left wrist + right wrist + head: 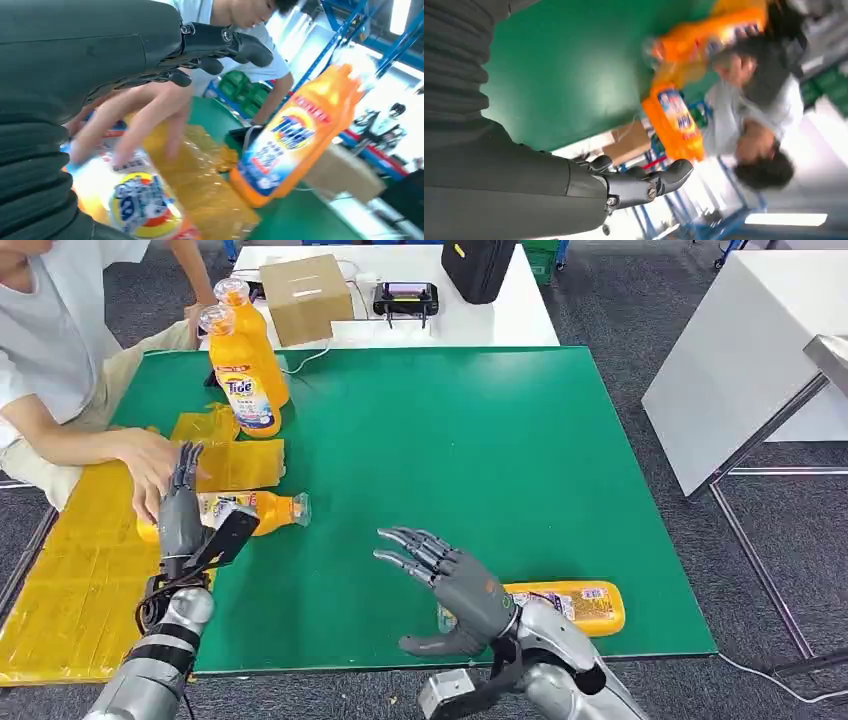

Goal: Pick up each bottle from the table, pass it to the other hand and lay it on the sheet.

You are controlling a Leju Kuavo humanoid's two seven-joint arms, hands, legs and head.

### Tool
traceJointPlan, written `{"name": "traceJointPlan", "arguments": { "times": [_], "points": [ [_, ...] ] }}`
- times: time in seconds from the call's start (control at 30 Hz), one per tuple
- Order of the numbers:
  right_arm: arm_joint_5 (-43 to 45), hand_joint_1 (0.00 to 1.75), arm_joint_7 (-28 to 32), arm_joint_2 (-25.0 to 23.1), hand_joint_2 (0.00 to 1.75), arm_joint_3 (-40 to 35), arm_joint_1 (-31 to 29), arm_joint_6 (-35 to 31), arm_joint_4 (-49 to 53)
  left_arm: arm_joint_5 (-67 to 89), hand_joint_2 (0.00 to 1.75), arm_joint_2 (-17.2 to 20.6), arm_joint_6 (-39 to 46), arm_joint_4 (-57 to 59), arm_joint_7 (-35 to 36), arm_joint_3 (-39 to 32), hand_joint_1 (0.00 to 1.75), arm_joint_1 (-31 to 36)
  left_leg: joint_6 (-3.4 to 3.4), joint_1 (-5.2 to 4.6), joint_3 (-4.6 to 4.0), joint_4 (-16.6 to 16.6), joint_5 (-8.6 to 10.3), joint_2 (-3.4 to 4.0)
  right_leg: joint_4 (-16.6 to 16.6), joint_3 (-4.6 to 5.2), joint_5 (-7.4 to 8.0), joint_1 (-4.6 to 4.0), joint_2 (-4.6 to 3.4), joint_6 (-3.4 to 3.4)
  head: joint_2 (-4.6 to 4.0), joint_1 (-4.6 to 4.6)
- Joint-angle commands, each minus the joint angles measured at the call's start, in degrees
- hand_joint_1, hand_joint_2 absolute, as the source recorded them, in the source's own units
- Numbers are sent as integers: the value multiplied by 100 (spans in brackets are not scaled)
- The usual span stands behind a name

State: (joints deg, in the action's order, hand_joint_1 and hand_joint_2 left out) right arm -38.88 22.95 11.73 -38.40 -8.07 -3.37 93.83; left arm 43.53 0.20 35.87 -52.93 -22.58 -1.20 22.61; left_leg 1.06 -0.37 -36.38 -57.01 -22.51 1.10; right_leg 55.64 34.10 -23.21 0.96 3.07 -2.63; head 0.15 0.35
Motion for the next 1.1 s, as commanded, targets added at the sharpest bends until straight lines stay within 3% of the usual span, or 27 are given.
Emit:
{"name": "traceJointPlan", "arguments": {
  "times": [0.03,0.17,0.23,0.43,0.57,0.87,1.1],
  "points": [
    [-708,0,-338,802,175,216,334,-260,-710,-548,175,-209,-430,-1483,-5,43,0,-751,-7,9,37,4,-17,-7,-15,-43,-12,-5,-23,8,0,-2],
    [-733,0,-342,743,175,197,301,-249,-684,-557,175,-197,-446,-1492,1,43,0,-735,-9,8,20,-3,-16,-5,-4,-21,-10,-5,-23,10,0,-2],
    [-1014,0,-758,729,175,406,398,-328,-819,-699,175,-214,-586,-1602,-28,68,0,-830,-7,4,10,3,-7,-5,-5,-9,-4,-3,-13,7,0,-2],
    [-1517,0,-1097,542,175,898,616,-637,-941,-842,175,-301,-767,-1952,7,153,0,-1106,-6,10,22,2,-14,-8,-10,-23,-9,-7,-19,6,0,-2],
    [-2100,0,-1750,-75,175,1365,734,-1214,-771,-879,175,-362,-827,-2007,98,99,0,-1217,-5,3,12,4,-9,-2,-6,-10,-5,-1,-16,6,0,-2],
    [-3008,0,-2453,-237,175,1714,745,-1186,-1113,-877,175,-460,-966,-2328,174,252,0,-1298,-10,12,24,0,-16,-13,-7,-26,-14,-7,-18,11,0,-4],
    [-3070,0,-2509,-217,175,1913,775,-1146,-1306,-910,175,-456,-1025,-2417,231,337,0,-1320,-6,6,11,3,-9,-5,-8,-13,-6,-3,-15,6,0,-2]
  ]
}}
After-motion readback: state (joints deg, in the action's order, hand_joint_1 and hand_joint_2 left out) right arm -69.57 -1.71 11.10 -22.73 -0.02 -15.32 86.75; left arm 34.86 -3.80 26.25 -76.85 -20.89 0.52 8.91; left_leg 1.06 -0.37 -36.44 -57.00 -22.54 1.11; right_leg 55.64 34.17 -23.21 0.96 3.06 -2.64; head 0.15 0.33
